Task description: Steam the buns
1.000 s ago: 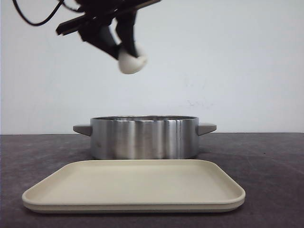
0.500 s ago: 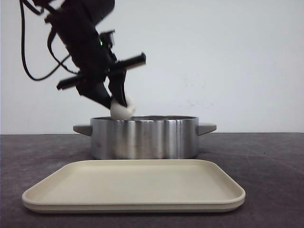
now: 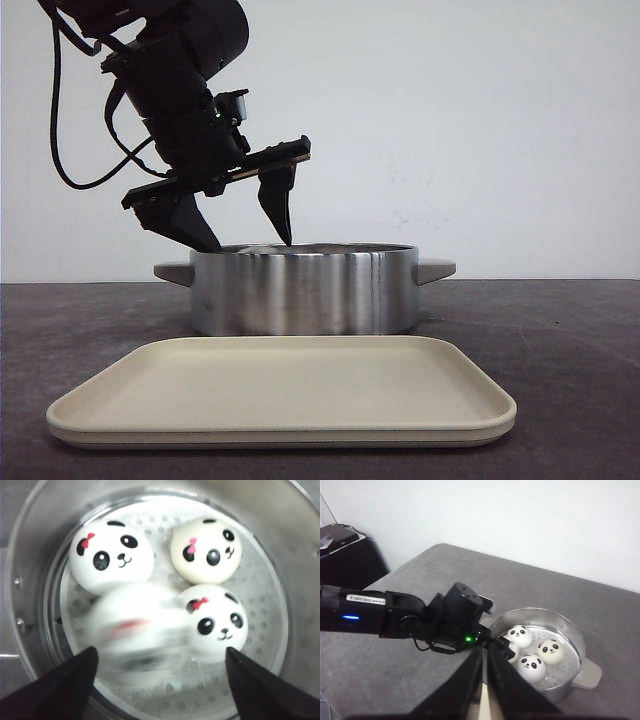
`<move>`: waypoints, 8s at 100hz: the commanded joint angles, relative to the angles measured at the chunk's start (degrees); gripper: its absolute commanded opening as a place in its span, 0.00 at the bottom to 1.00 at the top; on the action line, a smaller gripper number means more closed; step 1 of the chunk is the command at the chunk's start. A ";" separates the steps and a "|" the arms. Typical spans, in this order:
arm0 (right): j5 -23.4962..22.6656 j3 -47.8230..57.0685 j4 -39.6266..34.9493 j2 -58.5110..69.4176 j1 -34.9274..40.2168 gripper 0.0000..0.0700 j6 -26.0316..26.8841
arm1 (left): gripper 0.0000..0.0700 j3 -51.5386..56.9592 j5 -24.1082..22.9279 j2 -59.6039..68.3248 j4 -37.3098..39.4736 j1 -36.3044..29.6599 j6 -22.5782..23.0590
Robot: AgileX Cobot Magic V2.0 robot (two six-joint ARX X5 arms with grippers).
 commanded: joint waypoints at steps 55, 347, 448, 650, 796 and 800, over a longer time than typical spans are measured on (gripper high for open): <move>10.32 -4.66 -4.07 0.50 0.70 0.01 0.57 | 0.60 8.37 -17.00 -25.00 -18.69 -7.26 0.07; -22.12 -85.05 47.39 -56.13 -52.17 0.01 -13.09 | 0.00 -5.01 -33.22 -80.72 -52.52 -19.98 -11.74; -20.87 -90.60 41.75 -56.13 -58.71 0.01 -17.64 | 0.00 -5.01 -33.22 -80.72 -52.52 -19.98 -11.74; -21.22 -90.58 42.69 -56.13 -59.08 0.01 -17.81 | 0.00 -33.00 -30.01 -82.01 -16.76 3.98 -5.99; -21.22 -90.58 42.71 -56.13 -59.08 0.01 -17.81 | 0.00 -70.10 -0.96 -99.60 6.05 26.03 21.33; -21.22 -90.58 42.71 -56.13 -59.08 0.01 -17.81 | 0.00 -70.10 -0.26 -99.60 5.97 26.38 21.31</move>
